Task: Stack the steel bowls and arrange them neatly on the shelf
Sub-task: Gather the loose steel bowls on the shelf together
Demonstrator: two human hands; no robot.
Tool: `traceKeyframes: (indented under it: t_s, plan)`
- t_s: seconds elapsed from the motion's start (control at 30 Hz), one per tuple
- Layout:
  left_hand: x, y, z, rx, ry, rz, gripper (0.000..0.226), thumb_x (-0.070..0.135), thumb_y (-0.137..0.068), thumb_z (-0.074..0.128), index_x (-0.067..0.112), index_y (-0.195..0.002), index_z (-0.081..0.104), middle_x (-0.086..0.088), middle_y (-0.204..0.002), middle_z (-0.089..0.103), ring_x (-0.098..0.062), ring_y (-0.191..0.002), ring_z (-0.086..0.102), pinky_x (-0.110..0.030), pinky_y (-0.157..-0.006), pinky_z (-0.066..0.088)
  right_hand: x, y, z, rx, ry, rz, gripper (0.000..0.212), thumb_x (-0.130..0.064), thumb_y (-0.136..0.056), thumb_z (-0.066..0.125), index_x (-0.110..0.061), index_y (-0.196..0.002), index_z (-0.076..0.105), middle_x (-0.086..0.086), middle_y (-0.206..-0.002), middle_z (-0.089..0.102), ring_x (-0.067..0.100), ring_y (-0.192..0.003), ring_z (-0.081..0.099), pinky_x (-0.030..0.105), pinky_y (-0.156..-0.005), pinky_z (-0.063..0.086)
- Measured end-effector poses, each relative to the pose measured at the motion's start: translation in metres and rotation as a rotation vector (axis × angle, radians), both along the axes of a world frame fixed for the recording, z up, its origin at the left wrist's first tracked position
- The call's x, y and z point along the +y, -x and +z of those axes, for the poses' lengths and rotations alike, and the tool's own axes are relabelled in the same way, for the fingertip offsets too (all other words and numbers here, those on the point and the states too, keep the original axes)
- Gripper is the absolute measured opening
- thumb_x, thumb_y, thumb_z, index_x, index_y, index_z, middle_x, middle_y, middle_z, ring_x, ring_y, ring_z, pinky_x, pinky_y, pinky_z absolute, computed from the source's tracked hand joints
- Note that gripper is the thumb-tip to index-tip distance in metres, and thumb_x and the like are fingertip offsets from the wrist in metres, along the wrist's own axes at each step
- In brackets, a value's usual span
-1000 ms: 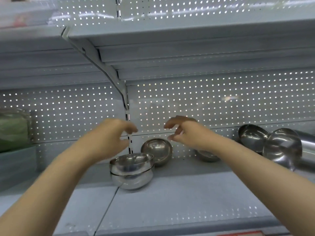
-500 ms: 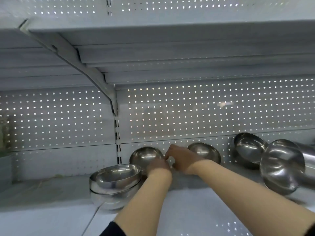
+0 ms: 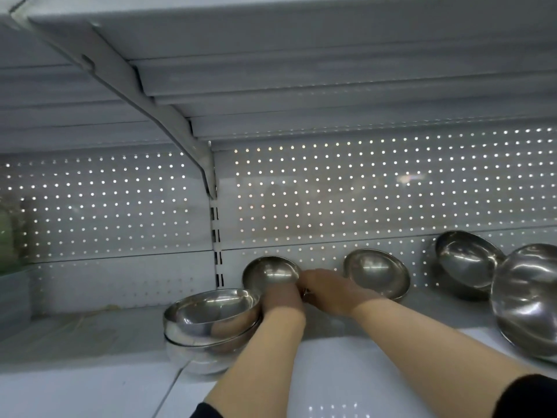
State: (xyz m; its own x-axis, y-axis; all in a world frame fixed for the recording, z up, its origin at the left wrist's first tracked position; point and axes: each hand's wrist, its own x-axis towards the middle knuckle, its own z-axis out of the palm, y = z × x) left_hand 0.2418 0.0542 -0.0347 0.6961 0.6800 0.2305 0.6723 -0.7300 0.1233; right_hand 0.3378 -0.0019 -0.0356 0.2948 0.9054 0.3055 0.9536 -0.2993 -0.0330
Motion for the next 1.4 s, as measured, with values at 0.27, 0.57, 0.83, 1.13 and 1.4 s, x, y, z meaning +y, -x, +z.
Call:
traceKeyframes:
  t_s: [0.27,0.57,0.83,1.13,1.4]
  plan:
    - [-0.019,0.01,0.027,-0.135,-0.101,-0.05,0.036,-0.003,-0.094,0.036,0.001,-0.125,0.053,-0.015,-0.129,0.055,-0.03,-0.12,0.054,-0.032,-0.094,0.045,-0.041,-0.006,0.037,0.049,-0.065,-0.021,0.013,-0.011,-0.088,0.054,-0.015,-0.094,0.066,0.003,-0.102,0.064,0.023,-0.092,0.062,0.034,-0.08,0.05]
    - [-0.015,0.005,0.022,-0.07,-0.068,-0.106,0.032,0.002,-0.089,0.05,0.005,-0.121,0.055,-0.014,-0.123,0.057,-0.03,-0.113,0.058,-0.031,-0.089,0.047,-0.057,-0.004,0.013,0.075,-0.143,-0.055,0.017,-0.018,-0.093,0.051,-0.019,-0.102,0.065,-0.001,-0.109,0.065,0.019,-0.101,0.055,0.029,-0.084,0.043]
    - [-0.007,0.005,0.015,-0.057,-0.038,-0.099,0.029,0.002,-0.087,0.052,0.006,-0.115,0.057,-0.014,-0.12,0.059,-0.03,-0.111,0.058,-0.032,-0.089,0.047,-0.051,-0.001,0.006,0.084,-0.131,-0.04,0.02,-0.014,-0.092,0.049,-0.017,-0.101,0.066,0.001,-0.109,0.064,0.021,-0.098,0.057,0.031,-0.085,0.045]
    - [-0.003,0.003,0.008,-0.07,-0.052,-0.095,0.031,0.003,-0.09,0.047,0.007,-0.12,0.055,-0.013,-0.123,0.058,-0.029,-0.114,0.057,-0.032,-0.093,0.047,-0.048,0.003,0.001,0.082,-0.12,-0.025,0.019,-0.014,-0.094,0.048,-0.015,-0.104,0.064,0.003,-0.111,0.061,0.022,-0.099,0.056,0.026,-0.077,0.038]
    - [-0.022,0.004,0.025,-0.027,-0.17,-0.06,0.037,0.002,-0.09,0.045,0.008,-0.127,0.051,-0.011,-0.131,0.05,-0.031,-0.123,0.049,-0.034,-0.095,0.044,-0.084,-0.025,0.028,0.11,-0.303,-0.24,0.031,-0.014,-0.088,0.046,-0.027,-0.11,0.063,-0.005,-0.117,0.059,0.02,-0.111,0.053,0.03,-0.093,0.043]
